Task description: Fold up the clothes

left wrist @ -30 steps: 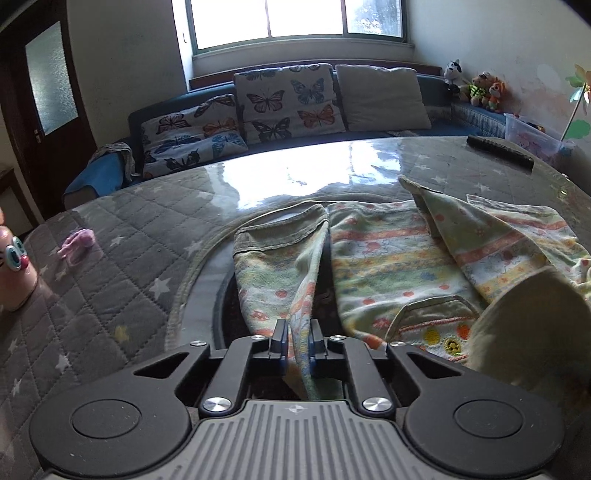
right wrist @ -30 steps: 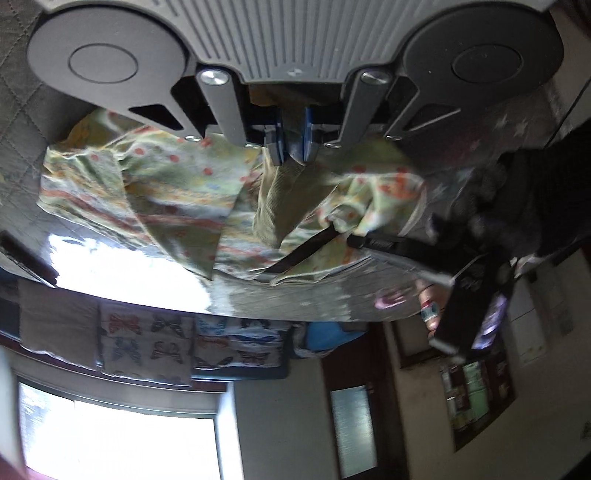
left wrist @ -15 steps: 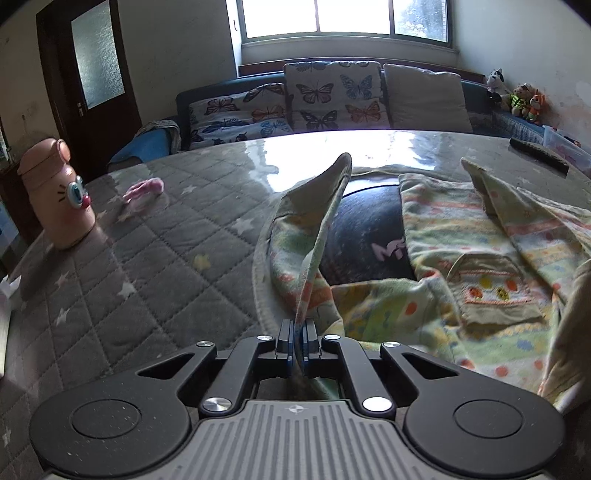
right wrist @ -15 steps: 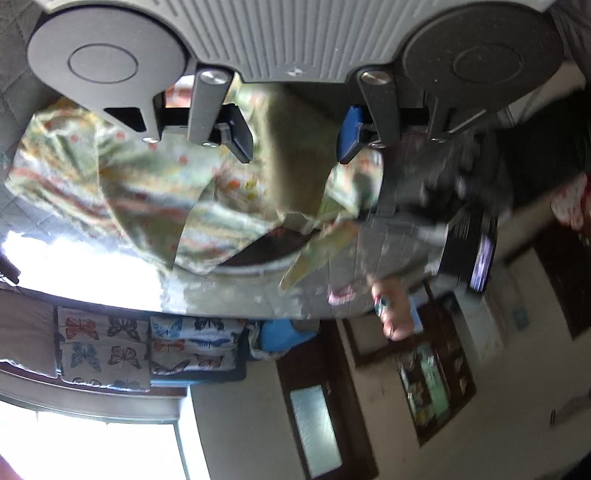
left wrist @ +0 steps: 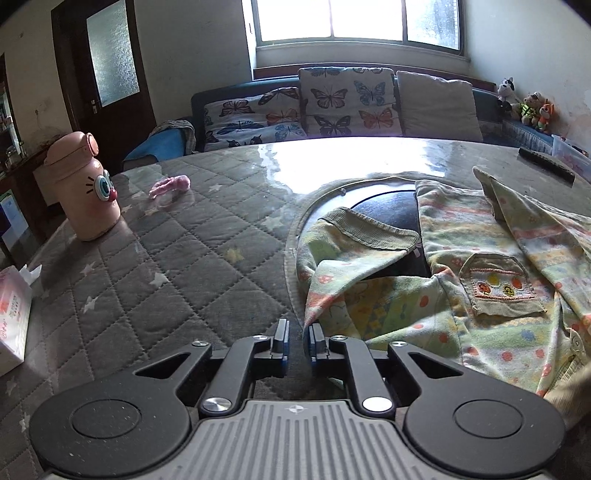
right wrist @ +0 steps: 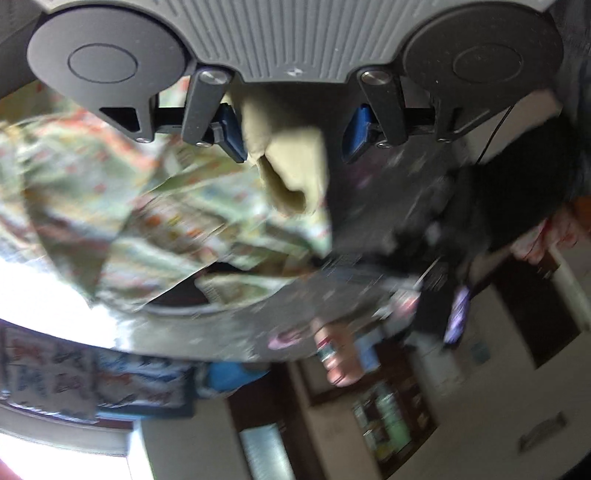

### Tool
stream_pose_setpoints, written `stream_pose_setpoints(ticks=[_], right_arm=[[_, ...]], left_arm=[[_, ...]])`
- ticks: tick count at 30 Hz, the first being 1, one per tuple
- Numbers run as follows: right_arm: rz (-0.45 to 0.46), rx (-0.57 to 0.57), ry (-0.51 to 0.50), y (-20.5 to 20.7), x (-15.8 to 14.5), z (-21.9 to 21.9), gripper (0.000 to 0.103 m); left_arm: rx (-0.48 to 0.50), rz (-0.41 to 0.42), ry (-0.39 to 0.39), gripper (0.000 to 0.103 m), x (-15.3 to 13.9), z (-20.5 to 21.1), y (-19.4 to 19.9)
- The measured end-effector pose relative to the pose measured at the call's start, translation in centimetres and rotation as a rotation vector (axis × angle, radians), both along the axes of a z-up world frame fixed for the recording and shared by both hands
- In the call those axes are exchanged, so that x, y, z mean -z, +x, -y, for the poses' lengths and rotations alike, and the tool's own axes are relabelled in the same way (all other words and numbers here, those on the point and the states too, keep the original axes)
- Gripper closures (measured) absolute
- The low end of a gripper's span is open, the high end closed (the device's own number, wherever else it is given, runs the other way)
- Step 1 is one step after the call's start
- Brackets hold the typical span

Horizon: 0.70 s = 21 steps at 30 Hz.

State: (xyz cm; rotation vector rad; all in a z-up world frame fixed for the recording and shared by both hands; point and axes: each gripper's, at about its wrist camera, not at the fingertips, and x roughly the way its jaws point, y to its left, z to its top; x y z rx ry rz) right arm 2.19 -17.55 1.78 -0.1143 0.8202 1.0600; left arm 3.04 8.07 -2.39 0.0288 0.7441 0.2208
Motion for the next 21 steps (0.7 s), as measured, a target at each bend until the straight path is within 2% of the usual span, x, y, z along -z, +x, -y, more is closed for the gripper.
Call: stream_pose_setpoints(ticks=[1, 2, 3, 5, 8, 13, 21], right_arm=[[0.011, -0.003, 0.003, -0.3, -0.3, 0.0, 0.044], [0.021, -0.007, 0.005, -0.5, -0.5, -0.1, 0.044], [0.032, -0.01, 0.008, -0.8, -0.8, -0.1, 0.042], [0.058, 0.006, 0.018, -0.7, -1.4, 0.0, 0.034], [0.118, 0.104, 0.026, 1.7, -2.3, 0.3, 0.033], [0.216, 0.258, -0.071, 6.9, -1.7, -0.5, 0.033], [0.254, 0.443, -0.193, 14.1, 1.1, -2.2, 0.033]], left_arm=[[0.003, 0.009, 0.01, 0.08, -0.2, 0.1, 0.0], [0.006, 0.02, 0.019, 0.071, -0.5, 0.2, -0.1], [0.009, 0.03, 0.029, 0.06, -0.7, 0.3, -0.1], [0.017, 0.049, 0.043, 0.051, -1.1, 0.5, 0.0], [0.038, 0.06, 0.058, 0.05, -1.4, 0.9, 0.6], [0.101, 0.053, 0.087, 0.05, -1.1, 2.0, 2.4], [0.179, 0.012, 0.129, 0.05, 0.3, 3.3, 5.5]])
